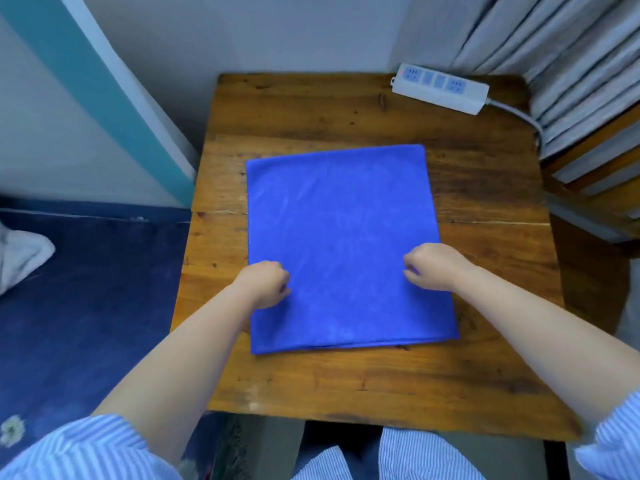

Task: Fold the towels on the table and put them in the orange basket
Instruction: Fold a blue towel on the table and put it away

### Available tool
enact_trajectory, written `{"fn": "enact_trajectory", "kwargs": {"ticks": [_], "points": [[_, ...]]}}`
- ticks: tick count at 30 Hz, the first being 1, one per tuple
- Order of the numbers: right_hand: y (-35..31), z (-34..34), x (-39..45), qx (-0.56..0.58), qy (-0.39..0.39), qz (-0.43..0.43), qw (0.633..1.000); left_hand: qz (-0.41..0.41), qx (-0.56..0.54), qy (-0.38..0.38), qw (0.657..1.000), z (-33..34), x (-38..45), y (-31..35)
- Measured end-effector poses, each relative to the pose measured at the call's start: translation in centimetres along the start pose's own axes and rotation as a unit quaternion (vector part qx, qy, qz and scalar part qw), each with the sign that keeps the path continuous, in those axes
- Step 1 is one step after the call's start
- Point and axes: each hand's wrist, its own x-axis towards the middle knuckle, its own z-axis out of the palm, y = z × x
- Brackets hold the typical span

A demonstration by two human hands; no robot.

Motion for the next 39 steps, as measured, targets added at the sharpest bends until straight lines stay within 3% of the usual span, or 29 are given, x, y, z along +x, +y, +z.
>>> {"fn": "enact_trajectory", "kwargs": {"ticks": [4,7,13,20,27,34,39], "points": [[-0.7,-2.6,5.8,0.060,0.171,0.003,0.984,-0.077,-0.127,0.184,0.972,-3.3,4.5,-0.6],[-2.0,-4.4,10.0,0.140,0.245,-0.016,0.959,-0.112,-0.186,0.243,0.945,-5.2,7.8,-0.9],[-3.4,-5.2,17.4,0.124,0.207,0.005,0.970,-0.096,-0.134,0.280,0.946,-7.2,14.4,-1.9],[0.3,-4.0,19.3,0.103,0.204,-0.013,0.974,-0.123,-0.153,0.287,0.938,-5.3,17.0,-4.0],[7.5,-3.8,18.2,0.108,0.217,0.074,0.967,-0.186,-0.170,0.282,0.926,-5.4,16.9,-7.9],[12.0,-4.3,17.0,0.130,0.137,0.169,0.967,-0.209,-0.172,0.248,0.930,-6.0,16.5,-9.7],[10.4,-7.2,17.0,0.128,0.181,0.067,0.973,-0.153,-0.109,0.285,0.940,-8.0,16.5,-9.2]]}}
